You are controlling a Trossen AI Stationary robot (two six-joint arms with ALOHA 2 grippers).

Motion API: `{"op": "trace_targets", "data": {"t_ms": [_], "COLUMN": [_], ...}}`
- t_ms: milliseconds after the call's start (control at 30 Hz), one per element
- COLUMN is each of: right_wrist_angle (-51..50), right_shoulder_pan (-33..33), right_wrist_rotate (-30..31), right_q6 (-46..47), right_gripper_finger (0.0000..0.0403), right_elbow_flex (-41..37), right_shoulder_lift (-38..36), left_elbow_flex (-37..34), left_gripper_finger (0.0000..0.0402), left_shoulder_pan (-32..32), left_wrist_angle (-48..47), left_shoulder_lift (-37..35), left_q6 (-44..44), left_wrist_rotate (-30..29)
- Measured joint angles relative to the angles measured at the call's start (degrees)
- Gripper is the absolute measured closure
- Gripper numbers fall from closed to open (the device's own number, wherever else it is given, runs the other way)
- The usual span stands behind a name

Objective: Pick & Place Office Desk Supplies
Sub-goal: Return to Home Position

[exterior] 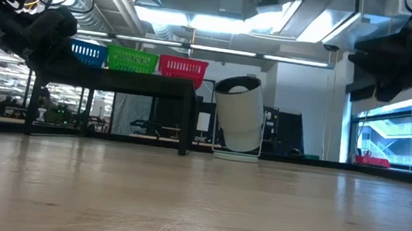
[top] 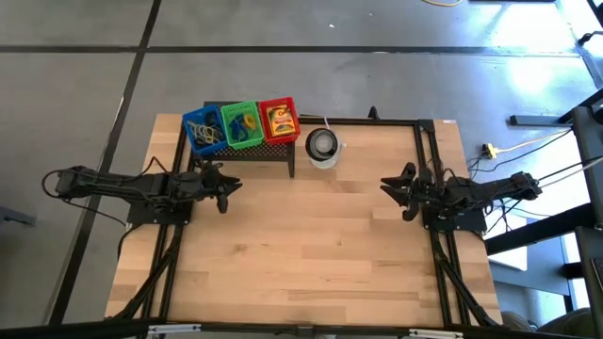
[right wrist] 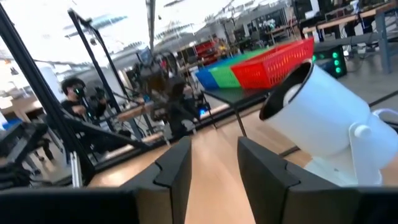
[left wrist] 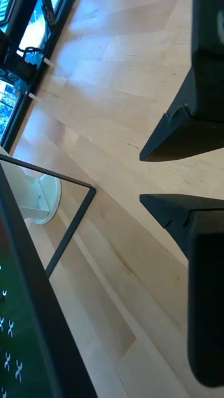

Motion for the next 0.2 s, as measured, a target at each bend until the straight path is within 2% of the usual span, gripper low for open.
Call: {"op": "trace_targets", "data": {"t_ms": [200], "right_wrist_angle": [0.6], "right_shoulder_pan": [0.0], "right_wrist_rotate": [-0.1], "right_q6": [0.1], "right_gripper_finger": [0.0273], "right_elbow_flex": [0.0], "right_shoulder_lift": [-1.2], "left_elbow_flex": [0.0], "left_gripper_finger": [0.0313], "left_shoulder_pan": [0.0], "left_wrist_angle": [0.0], "left_shoulder_lift": [0.0], "left_q6": [0.0], "left_wrist_rotate": [0.0]}}
